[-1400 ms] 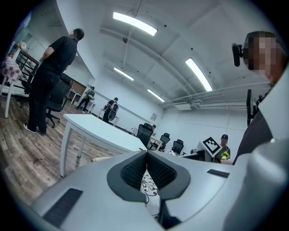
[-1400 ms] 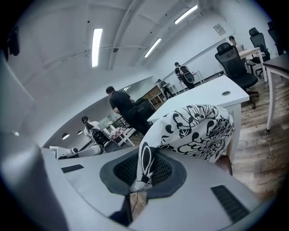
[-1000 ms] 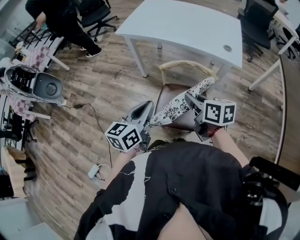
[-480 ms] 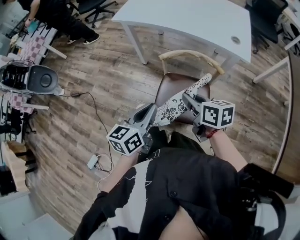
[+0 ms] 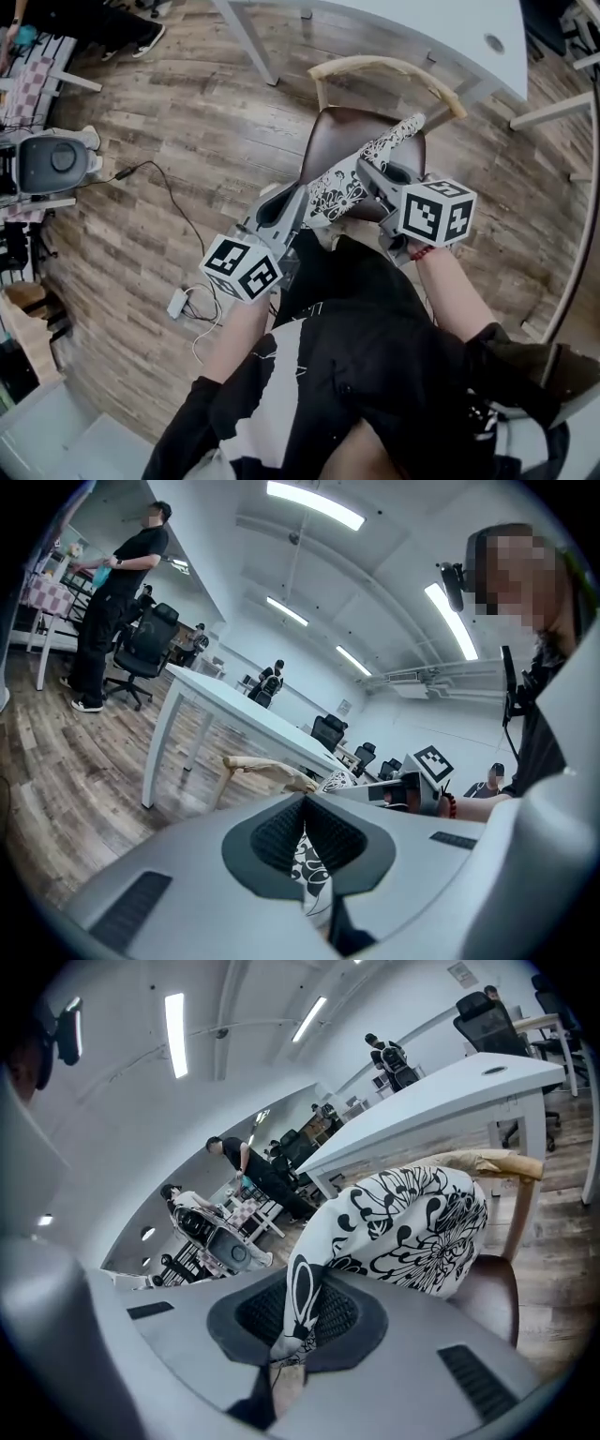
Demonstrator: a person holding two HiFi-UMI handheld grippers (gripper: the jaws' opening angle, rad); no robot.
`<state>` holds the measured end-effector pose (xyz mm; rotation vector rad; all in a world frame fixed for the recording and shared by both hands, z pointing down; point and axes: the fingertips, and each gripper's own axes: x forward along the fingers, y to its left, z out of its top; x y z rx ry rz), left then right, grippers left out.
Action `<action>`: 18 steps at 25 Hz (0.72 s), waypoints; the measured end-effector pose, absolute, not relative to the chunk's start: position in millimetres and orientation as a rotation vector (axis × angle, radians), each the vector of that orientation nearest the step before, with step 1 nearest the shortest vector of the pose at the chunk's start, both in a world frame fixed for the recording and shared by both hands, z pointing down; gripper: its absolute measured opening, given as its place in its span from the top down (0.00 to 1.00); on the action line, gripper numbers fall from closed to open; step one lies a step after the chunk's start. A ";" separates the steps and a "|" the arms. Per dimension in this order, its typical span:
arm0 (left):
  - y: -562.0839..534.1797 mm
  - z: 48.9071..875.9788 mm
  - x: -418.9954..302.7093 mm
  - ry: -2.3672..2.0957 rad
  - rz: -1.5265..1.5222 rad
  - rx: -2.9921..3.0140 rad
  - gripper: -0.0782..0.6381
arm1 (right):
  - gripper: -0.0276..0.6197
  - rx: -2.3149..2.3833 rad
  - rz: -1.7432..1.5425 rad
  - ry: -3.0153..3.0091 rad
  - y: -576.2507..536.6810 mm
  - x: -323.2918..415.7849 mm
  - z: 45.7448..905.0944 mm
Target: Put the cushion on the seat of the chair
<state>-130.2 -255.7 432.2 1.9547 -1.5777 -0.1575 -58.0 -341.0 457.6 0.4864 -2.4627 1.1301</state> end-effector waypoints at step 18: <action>-267.1 436.2 -177.1 -1.511 -0.160 1.941 0.87 | 0.91 0.497 1.233 -2.502 -366.5 -124.1 445.0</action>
